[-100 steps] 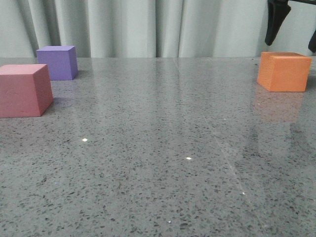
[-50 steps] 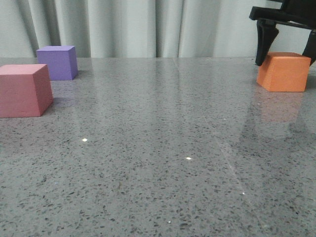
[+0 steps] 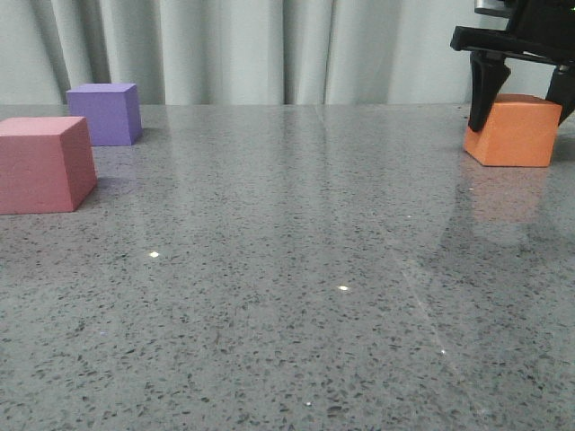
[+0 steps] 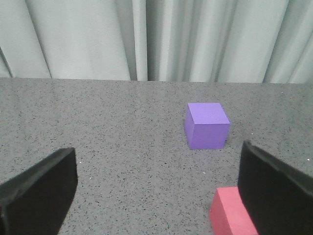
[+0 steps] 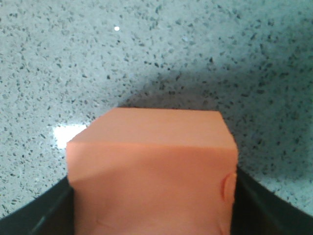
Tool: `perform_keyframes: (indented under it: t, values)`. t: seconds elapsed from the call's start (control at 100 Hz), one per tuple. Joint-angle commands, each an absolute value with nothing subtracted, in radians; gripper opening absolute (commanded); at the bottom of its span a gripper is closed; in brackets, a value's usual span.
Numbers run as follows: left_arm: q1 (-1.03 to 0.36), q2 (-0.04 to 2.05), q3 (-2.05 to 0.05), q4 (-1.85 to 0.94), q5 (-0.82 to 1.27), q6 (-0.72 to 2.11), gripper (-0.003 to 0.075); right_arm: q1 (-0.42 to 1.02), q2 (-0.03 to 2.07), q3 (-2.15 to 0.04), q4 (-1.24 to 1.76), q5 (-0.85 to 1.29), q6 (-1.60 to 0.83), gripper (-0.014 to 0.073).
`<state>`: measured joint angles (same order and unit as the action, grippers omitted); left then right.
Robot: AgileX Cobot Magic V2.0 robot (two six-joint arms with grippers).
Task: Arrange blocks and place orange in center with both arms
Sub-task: 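Close the right gripper on the orange cube and lift it, then carry the orange cube toward the table center and release it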
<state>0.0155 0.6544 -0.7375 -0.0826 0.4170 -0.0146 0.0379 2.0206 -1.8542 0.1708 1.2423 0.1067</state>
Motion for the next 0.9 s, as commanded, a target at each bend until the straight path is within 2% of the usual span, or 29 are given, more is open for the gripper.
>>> perform_keyframes:
  t: [0.0, 0.18, 0.39, 0.89]
  values:
    - [0.017, 0.657, -0.775, -0.093, 0.334, -0.023, 0.0627, 0.035, 1.966, -1.884, 0.173, 1.261, 0.096, 0.0213]
    - [0.017, 0.657, -0.775, -0.093, 0.334, -0.023, 0.0617, 0.035, 1.965, -1.884, 0.176, 1.222, 0.096, 0.0202]
    - [0.017, 0.657, -0.775, -0.093, 0.334, -0.023, 0.0617, 0.066, 1.962, -1.958, 0.214, 1.275, 0.097, 0.0202]
    - [0.017, 0.657, -0.775, -0.093, 0.334, -0.023, 0.0617, 0.368, 1.983, -2.145, 0.145, 1.325, 0.321, 0.0202]
